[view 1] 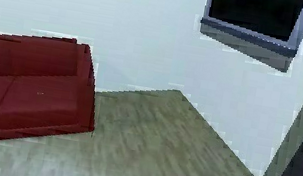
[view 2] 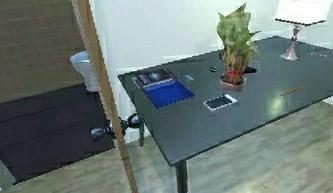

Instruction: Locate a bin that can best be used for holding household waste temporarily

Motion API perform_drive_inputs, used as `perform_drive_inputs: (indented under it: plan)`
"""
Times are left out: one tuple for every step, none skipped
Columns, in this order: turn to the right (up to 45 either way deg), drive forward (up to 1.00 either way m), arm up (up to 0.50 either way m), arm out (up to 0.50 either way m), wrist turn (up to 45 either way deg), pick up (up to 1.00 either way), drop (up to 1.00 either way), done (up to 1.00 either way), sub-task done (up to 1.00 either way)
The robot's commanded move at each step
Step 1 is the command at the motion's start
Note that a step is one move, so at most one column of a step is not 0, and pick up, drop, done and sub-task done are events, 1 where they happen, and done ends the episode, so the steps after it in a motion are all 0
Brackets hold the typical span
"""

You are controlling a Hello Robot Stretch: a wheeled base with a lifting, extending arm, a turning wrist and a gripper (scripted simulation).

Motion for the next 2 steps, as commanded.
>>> perform_drive_inputs:
  plan:
    - [12.0,0.0,0.0,0.0,0.0,0.0,0.0,0.0,0.0]
    - [0.0,0.55,0.0,0.0,0.0,0.0,0.0,0.0,0.0]
